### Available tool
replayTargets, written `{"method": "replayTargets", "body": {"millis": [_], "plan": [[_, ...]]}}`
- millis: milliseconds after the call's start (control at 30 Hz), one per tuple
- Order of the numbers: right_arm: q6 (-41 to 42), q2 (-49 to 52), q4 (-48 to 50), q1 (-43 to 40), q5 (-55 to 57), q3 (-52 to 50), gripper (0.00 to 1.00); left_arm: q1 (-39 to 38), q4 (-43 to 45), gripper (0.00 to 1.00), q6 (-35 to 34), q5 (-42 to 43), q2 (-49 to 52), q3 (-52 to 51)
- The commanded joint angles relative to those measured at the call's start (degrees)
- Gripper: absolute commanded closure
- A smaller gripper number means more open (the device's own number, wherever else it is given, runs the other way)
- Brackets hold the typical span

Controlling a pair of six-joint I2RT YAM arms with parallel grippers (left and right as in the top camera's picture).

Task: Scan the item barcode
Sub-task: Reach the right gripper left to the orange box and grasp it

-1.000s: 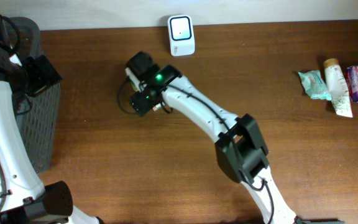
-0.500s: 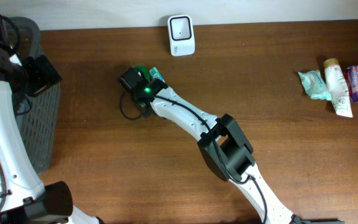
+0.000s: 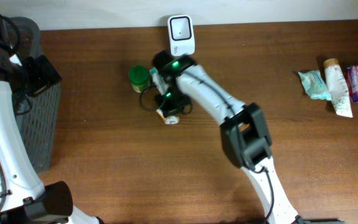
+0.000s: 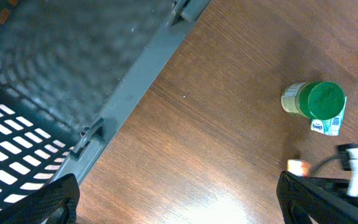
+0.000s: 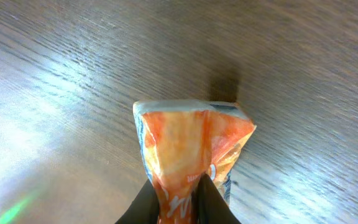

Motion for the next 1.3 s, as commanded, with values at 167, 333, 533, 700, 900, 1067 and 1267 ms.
{"method": "replayTargets", "body": {"millis": [167, 333, 533, 700, 900, 1067, 1267], "plan": [[-8.48, -1.92, 0.57, -15.37, -32.20, -6.10, 0.82, 0.22, -0.07, 0.01, -0.76, -0.44, -1.20, -0.07], [-6.25, -1.92, 9.22, -17.88, -33.51, -18.40, 0.72, 0.22, -0.07, 0.01, -0.76, -0.44, -1.20, -0.07], [-1.75, -2.29, 0.04, -24.11, -13.29, -10.32, 0.61, 0.22, -0.07, 0.01, -0.76, -0.44, -1.20, -0.07], [-3.74, -2.29, -9.55, -25.11, -8.70, -1.49, 0.49, 0.22, -0.07, 0.01, -0.79, -0.44, -1.20, -0.07], [-8.28, -2.03, -8.96, -18.86, -8.59, -2.29, 0.40, 0.22, -0.07, 0.01, -0.79, -0.44, -1.20, -0.07], [-7.30, -2.03, -4.94, -13.57, -3.93, -2.32, 0.38, 0.22, -0.07, 0.01, -0.79, -0.44, -1.20, -0.07], [-7.39, -2.01, -5.07, -13.40, -3.91, -2.40, 0.38, 0.22, -0.07, 0.01, -0.79, -0.44, -1.20, -0.07]]}}
